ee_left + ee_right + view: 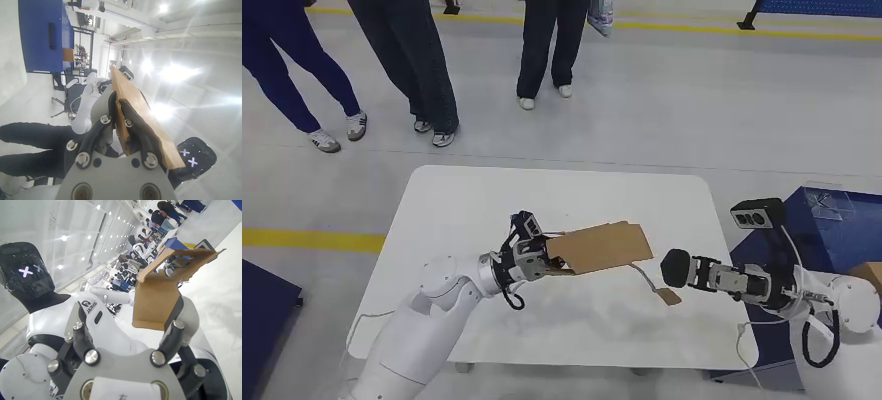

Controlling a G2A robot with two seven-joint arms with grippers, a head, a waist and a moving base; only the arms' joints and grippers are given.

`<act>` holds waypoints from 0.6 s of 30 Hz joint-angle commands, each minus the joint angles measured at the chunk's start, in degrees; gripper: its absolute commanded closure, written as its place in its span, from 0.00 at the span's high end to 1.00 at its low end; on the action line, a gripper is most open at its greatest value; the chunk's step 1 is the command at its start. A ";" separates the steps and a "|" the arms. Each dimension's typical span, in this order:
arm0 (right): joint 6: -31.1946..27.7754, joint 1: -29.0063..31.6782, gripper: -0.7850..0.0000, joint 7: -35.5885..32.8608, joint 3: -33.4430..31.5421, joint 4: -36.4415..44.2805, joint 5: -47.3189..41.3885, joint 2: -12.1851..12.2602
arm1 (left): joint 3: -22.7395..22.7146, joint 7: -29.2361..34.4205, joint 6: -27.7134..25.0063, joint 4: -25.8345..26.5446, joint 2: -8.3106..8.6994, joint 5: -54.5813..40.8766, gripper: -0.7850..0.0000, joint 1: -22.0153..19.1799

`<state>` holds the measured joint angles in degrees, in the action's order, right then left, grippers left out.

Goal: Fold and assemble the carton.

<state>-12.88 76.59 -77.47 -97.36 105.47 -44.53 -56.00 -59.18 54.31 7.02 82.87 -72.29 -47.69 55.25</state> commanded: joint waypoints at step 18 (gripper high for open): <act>19.10 -3.50 1.00 2.06 7.37 -3.63 -4.61 0.21 | 3.46 0.83 5.69 -1.09 -0.61 2.19 0.00 -1.70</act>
<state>5.68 73.11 -75.84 -90.15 102.01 -48.64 -55.77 -55.95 55.07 12.70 81.83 -72.85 -45.58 53.53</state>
